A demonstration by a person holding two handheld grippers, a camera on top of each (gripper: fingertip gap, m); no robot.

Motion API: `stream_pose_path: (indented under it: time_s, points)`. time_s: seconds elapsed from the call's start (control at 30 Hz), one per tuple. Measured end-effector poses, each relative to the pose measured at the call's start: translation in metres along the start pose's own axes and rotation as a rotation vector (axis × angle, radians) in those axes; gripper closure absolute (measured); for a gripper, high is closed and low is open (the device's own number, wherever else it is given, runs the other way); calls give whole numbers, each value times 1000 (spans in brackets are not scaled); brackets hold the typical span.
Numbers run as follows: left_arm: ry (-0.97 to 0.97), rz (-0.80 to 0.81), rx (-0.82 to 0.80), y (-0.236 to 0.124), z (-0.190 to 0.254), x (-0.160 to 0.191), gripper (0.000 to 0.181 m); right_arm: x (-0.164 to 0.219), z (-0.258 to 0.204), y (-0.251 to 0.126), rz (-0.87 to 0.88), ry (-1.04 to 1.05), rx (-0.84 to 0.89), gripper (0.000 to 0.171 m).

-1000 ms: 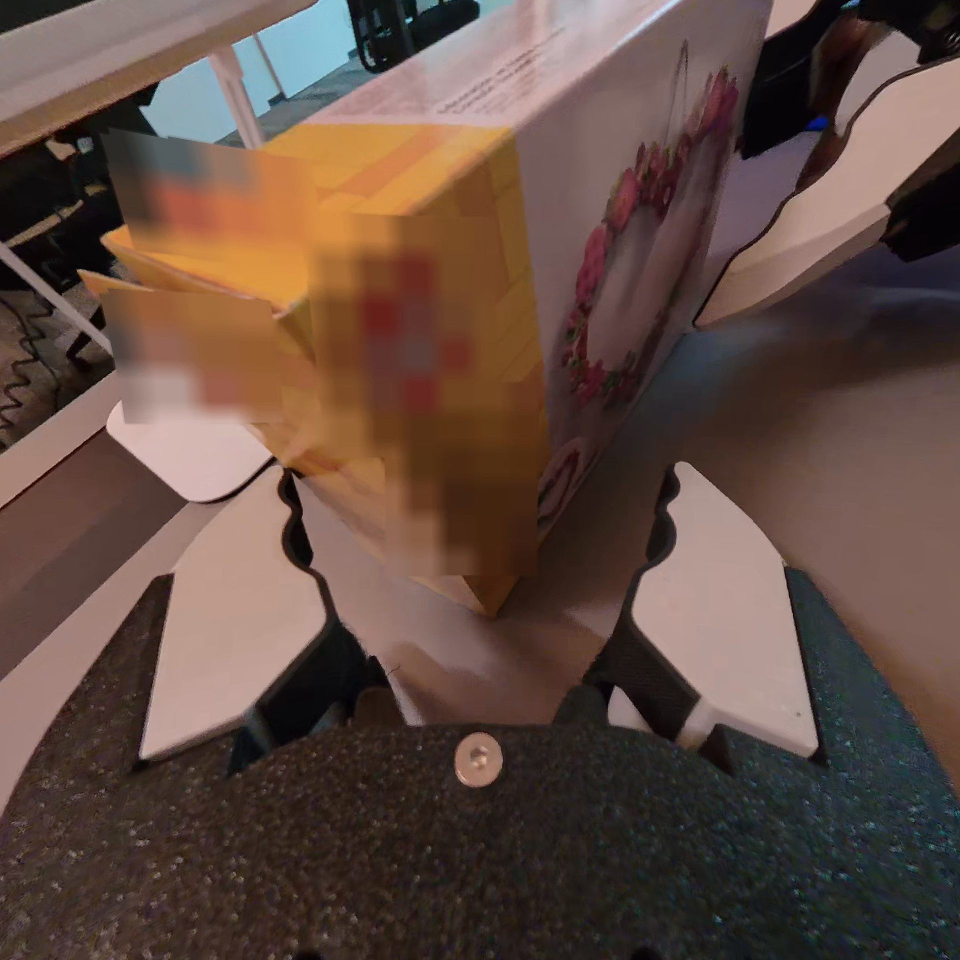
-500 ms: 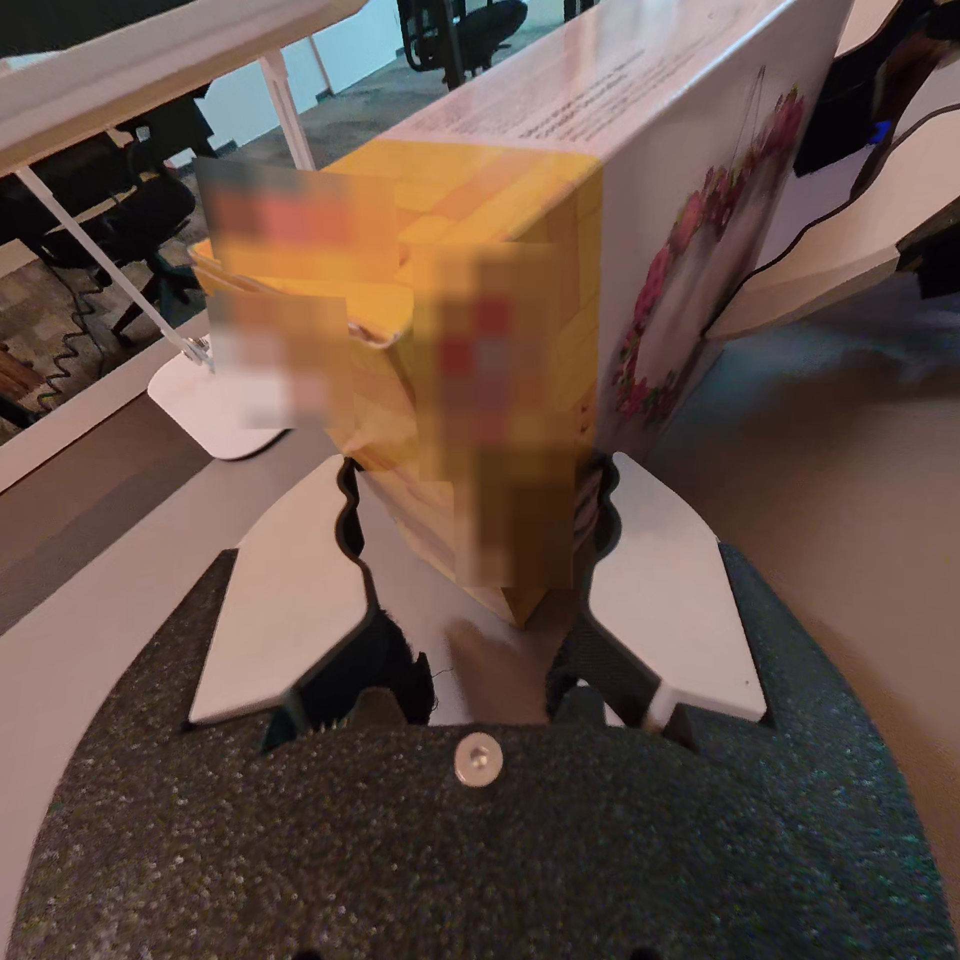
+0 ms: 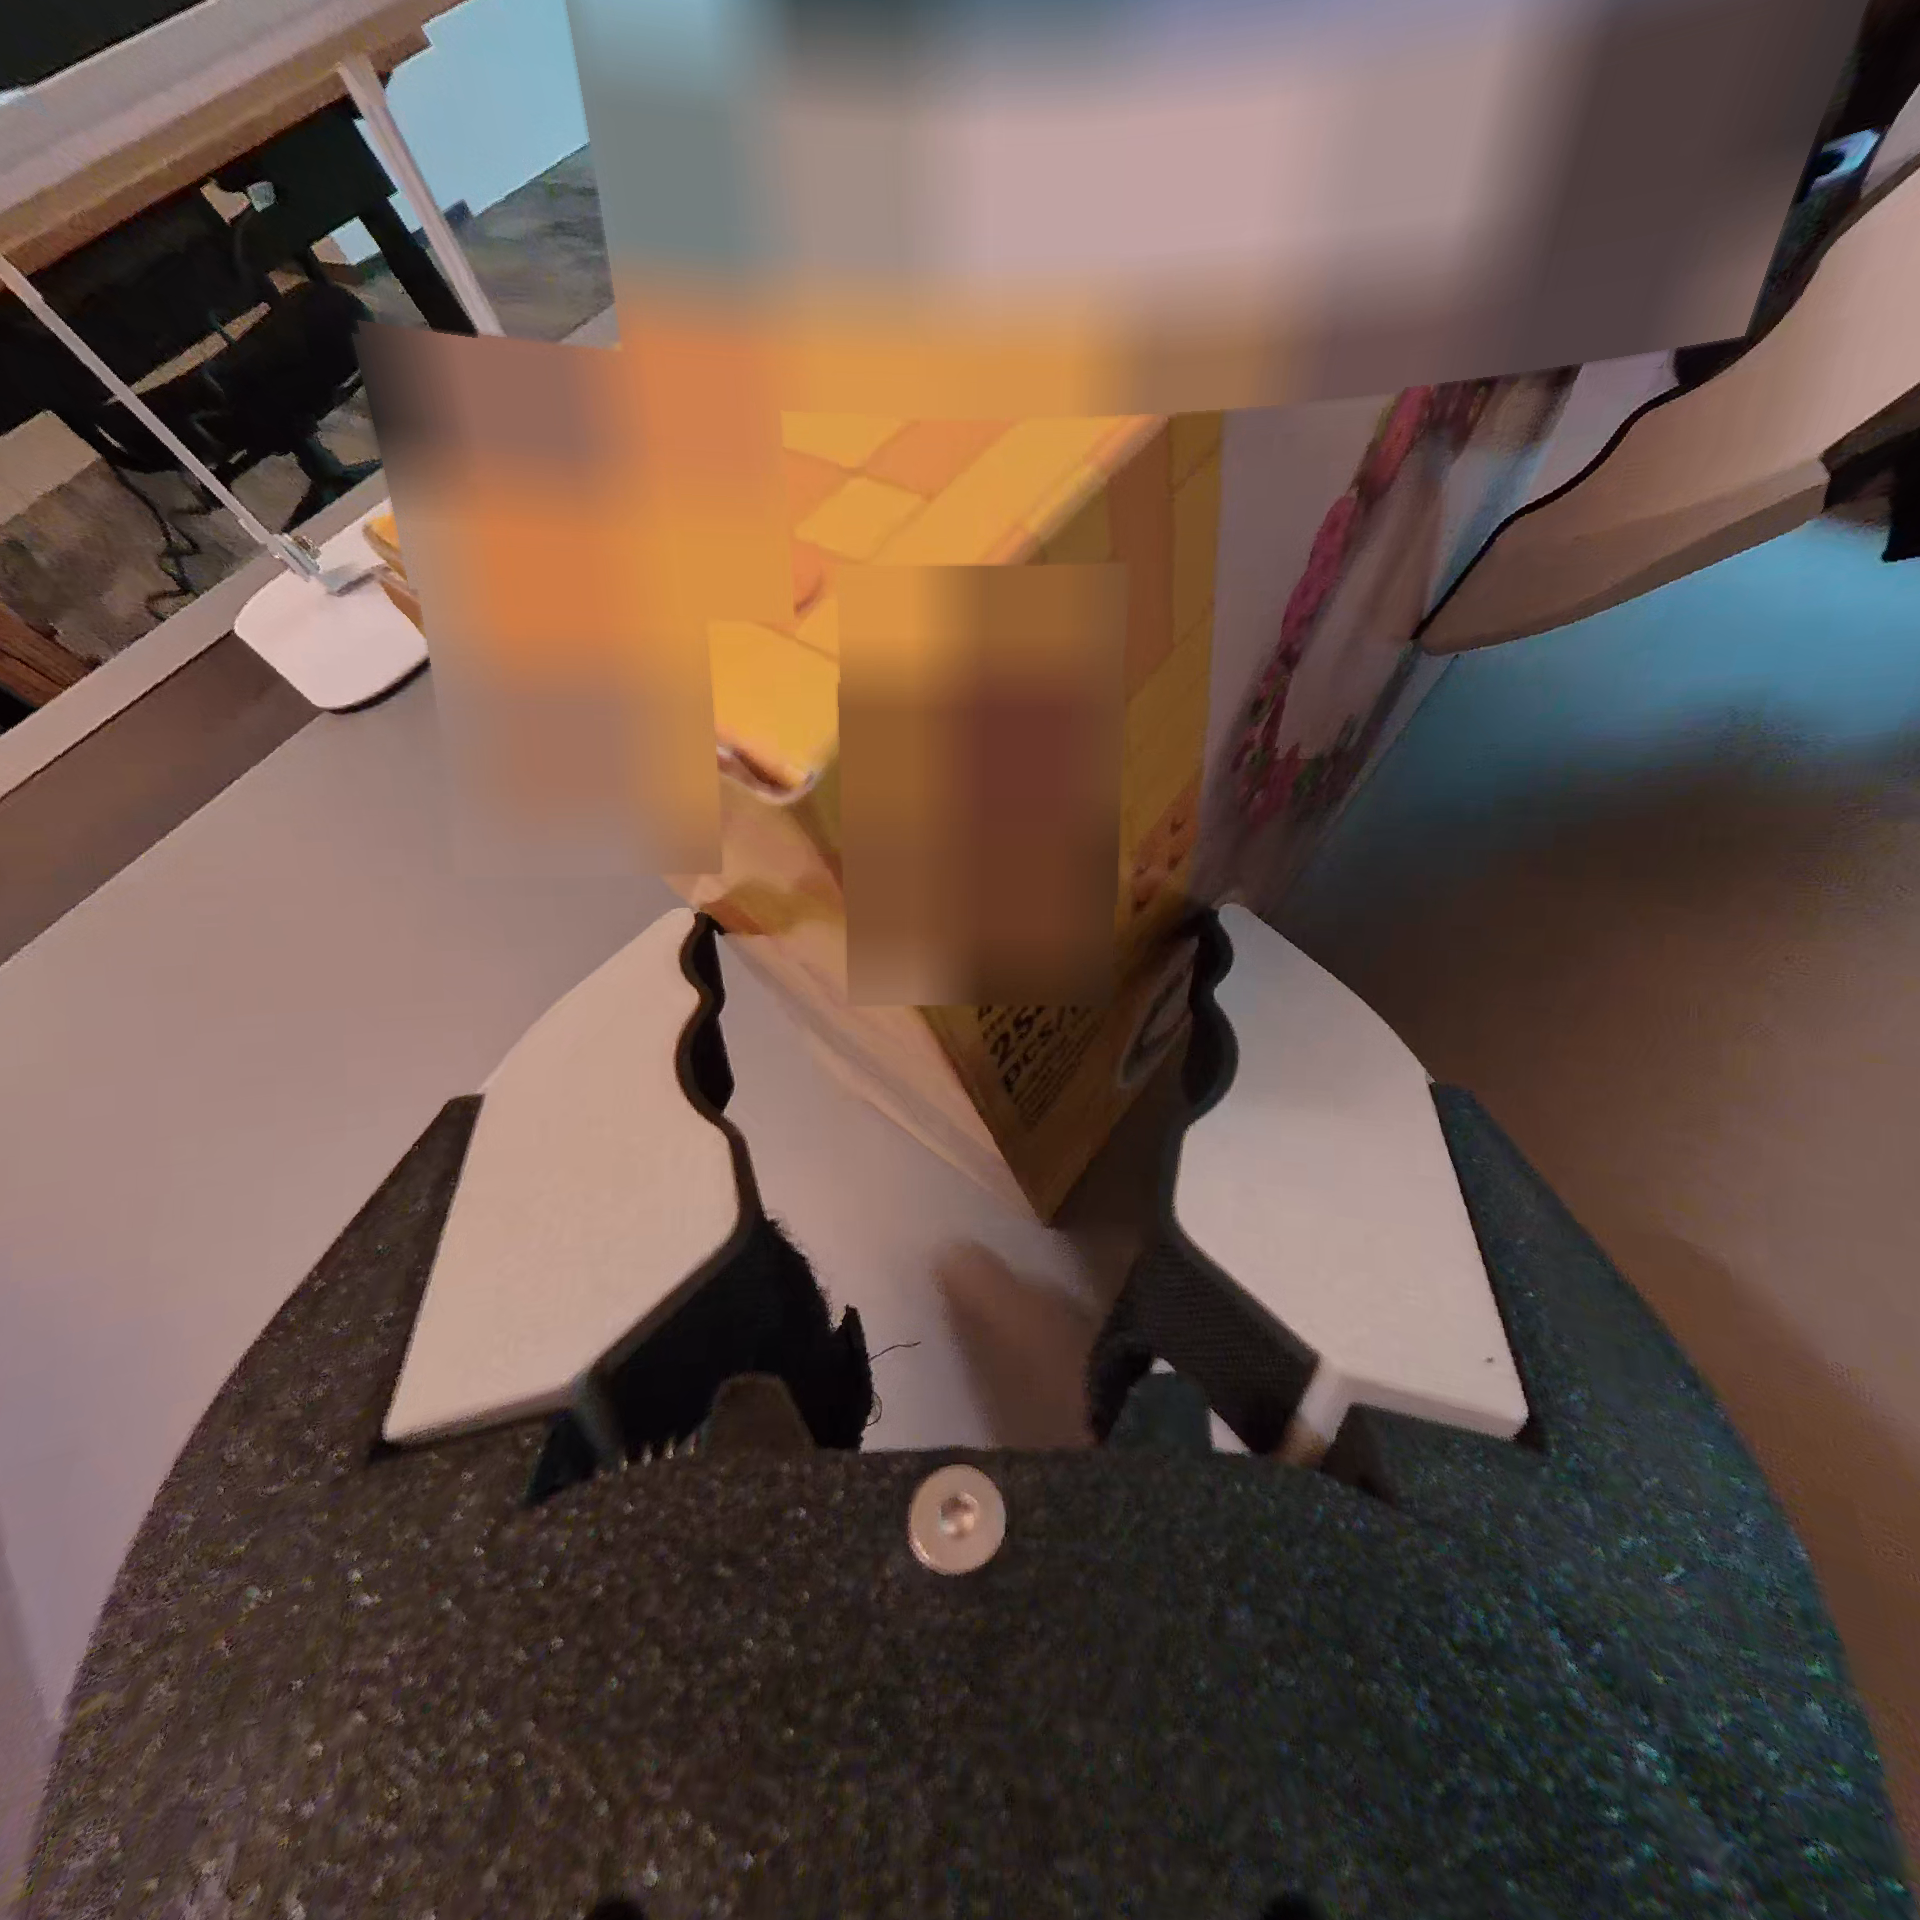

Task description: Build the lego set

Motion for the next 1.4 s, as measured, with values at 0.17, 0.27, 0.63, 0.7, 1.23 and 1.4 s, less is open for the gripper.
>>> stream_pose_path:
  time_s: [0.17, 0.27, 0.63, 0.7, 1.23, 1.4]
  points:
    - [36, -24, -9, -25, 19, 0, 95, 5, -30, -20, -1, -8, 51, 85]
    - [40, -42, -5, -34, 27, -1, 95, 7, -40, -28, -13, -1, 62, 85]
    - [12, -124, 42, -30, 30, 2, 70, 5, -29, -25, -105, 27, -36, 70]
    - [-54, -137, 64, -34, 29, 3, 55, 5, -21, -33, -148, 17, -56, 55]
    - [-349, 178, 25, -94, 33, -2, 59, -139, -21, 0, -501, -441, -502, 55]
    - [-411, 216, 40, -101, 34, 3, 65, -146, -32, 31, -651, -477, -555, 62]
Point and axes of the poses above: each gripper's, where its closed fingertips meet, y out along the fingers, x out of its underside, z = x × y across the jaws, the point moved 9 cm from there along -y, back along the fingers, and after that the axes turned 11 degrees about -x, right-handed, at the moved point
